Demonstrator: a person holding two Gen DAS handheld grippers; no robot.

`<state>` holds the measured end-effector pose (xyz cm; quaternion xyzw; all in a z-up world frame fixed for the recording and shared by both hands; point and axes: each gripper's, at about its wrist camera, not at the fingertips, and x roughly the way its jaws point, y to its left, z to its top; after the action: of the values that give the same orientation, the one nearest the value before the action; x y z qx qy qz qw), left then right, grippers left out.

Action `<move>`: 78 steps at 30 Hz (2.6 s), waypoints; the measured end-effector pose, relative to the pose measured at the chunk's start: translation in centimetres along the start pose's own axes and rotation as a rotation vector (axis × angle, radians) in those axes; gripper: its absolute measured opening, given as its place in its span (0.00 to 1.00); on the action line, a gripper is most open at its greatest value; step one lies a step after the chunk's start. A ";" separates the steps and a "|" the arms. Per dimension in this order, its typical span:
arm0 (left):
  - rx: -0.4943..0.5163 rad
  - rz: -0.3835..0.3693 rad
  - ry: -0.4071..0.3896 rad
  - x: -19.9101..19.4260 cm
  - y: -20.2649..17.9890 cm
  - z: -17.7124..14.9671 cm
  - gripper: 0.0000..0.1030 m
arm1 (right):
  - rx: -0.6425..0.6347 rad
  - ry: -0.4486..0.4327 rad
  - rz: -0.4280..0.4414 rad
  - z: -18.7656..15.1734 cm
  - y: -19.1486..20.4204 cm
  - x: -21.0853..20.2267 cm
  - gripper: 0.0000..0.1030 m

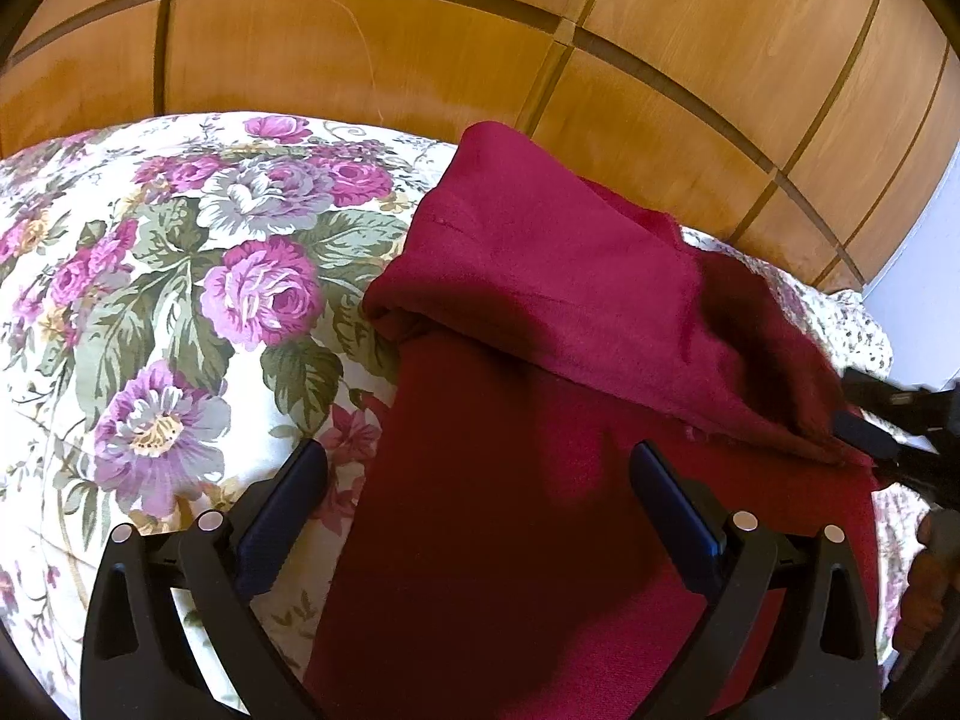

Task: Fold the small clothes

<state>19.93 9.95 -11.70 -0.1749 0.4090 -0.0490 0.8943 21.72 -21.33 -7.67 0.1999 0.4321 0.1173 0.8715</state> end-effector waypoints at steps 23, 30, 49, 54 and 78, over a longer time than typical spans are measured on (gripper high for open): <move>0.001 -0.201 0.134 8.8 -11.2 6.4 0.04 | 0.903 -0.213 0.168 -1.0 -23.1 -5.2 0.23; 0.042 -0.228 -0.005 4.2 -9.9 7.7 0.04 | 0.675 -0.205 0.069 1.3 -20.4 -6.7 0.09; 0.125 -0.142 -0.067 4.4 -8.1 3.6 0.76 | 0.200 -0.233 -0.276 5.0 -14.9 -7.1 0.32; 0.196 -0.031 -0.017 6.9 -8.6 3.4 0.77 | 0.048 -0.142 -0.351 6.2 -15.6 -1.3 0.29; 0.199 -0.153 0.055 0.3 -6.4 -2.1 0.96 | 0.391 0.064 -0.235 -5.3 -15.6 -12.9 0.49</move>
<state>18.92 3.31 -10.95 -0.1144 0.4120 -0.1621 0.8893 10.26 -38.81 -8.45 0.3092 0.4945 -0.0648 0.8097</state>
